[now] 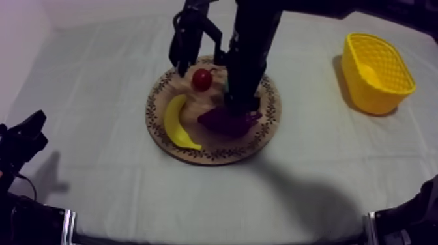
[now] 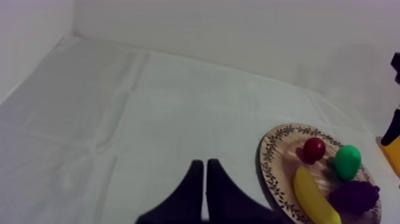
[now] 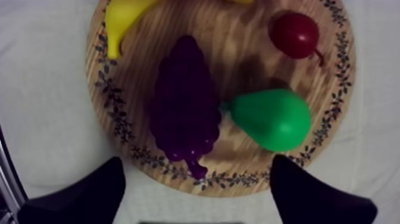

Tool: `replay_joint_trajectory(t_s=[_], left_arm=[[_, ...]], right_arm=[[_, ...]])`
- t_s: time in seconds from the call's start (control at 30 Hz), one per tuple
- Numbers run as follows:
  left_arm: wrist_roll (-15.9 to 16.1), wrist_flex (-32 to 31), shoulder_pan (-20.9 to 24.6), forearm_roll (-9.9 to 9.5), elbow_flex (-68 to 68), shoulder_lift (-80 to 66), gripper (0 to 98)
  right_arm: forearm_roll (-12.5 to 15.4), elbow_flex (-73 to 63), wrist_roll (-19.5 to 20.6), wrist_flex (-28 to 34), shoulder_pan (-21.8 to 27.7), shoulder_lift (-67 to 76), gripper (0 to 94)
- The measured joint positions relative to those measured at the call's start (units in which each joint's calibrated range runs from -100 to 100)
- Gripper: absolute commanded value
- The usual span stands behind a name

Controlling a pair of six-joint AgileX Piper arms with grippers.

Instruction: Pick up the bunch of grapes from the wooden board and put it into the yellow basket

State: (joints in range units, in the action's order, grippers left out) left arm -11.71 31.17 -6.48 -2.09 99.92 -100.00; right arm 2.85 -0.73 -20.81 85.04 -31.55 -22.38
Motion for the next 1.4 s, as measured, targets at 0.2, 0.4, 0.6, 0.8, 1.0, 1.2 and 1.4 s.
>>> replay_joint_trajectory(t_s=[0.2,0.4,0.6,0.8,1.0,1.2,1.4], left_arm=[[0.0,0.0,0.0,0.0,0.0,0.0,0.1],[0.0,0.0,0.0,0.0,0.0,0.0,0.1],[0.0,0.0,0.0,0.0,0.0,0.0,0.1],[0.03,0.0,0.0,0.0,0.0,0.0,0.1],[0.03,0.0,0.0,0.0,0.0,0.0,0.1],[0.03,0.0,0.0,0.0,0.0,0.0,0.1],[0.0,0.0,0.0,0.0,0.0,0.0,0.1]], right_arm=[[0.13,1.31,-0.63,-2.82,0.15,-3.18,92.3],[0.07,2.49,-0.84,-5.58,0.12,-6.16,92.3],[0.07,2.18,-1.04,-6.98,-0.01,-9.18,91.9],[0.07,0.96,-1.17,-7.93,-0.01,-11.62,90.7],[0.03,-0.05,-1.19,-9.5,0.33,-13.33,72.1],[-0.1,0.66,-1.29,-11.0,0.42,-13.64,46.6],[-0.04,1.76,-2.27,-11.76,0.38,-13.47,28.3]])
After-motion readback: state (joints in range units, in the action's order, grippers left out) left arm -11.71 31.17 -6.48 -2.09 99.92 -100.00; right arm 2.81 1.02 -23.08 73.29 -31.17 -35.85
